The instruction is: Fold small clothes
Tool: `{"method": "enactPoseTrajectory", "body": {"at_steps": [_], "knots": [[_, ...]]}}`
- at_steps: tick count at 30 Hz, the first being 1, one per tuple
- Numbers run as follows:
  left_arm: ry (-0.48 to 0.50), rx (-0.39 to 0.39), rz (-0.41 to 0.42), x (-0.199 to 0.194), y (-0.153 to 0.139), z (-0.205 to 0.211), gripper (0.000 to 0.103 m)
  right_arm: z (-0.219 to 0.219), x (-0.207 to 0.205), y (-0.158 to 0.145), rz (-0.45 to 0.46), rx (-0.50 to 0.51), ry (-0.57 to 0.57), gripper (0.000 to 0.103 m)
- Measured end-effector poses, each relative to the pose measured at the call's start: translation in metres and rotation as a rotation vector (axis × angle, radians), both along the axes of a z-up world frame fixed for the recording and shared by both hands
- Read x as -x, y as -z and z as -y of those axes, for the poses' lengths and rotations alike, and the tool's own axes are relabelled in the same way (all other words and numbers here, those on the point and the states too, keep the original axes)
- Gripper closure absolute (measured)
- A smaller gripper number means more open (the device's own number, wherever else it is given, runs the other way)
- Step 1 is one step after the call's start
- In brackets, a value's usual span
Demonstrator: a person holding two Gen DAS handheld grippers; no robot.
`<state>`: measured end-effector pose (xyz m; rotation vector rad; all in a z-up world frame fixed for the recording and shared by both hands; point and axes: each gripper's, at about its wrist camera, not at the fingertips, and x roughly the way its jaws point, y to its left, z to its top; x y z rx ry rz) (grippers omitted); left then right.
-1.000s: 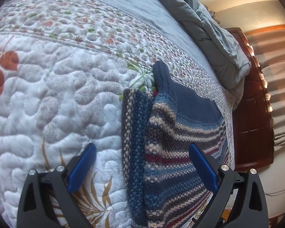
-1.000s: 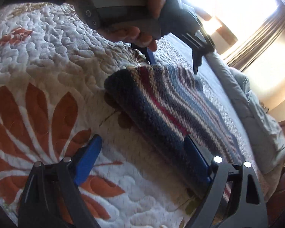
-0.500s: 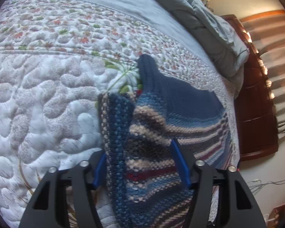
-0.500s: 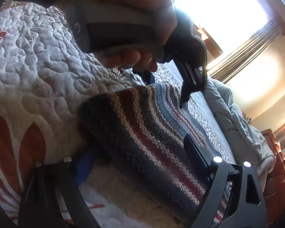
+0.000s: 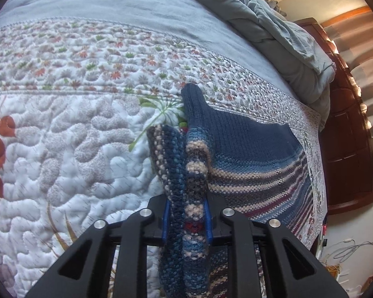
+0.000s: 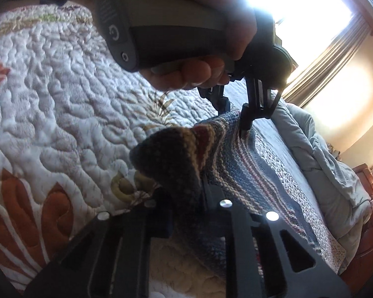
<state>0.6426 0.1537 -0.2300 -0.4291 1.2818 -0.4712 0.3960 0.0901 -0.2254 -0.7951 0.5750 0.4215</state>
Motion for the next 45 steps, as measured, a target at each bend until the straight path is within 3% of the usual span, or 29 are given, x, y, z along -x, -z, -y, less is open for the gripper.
{"method": "enactPoseTrajectory", "body": {"at_steps": [11,21,37,45], "knots": [[-0.006,-0.089,0.022,0.002,-0.056,0.017,0.083,0.024,0.007,-0.064,0.02,-0.138,0.052,0.092],[0.013,-0.139,0.05,0.002,-0.112,0.059,0.083,0.079,0.013,-0.107,0.031,-0.249,0.107,0.093],[0.049,-0.266,0.075,-0.004,-0.173,0.147,0.083,0.159,0.012,-0.152,0.017,-0.488,0.208,0.093],[0.067,-0.319,0.083,-0.013,-0.19,0.19,0.083,0.194,0.004,-0.165,0.012,-0.576,0.239,0.093]]}}
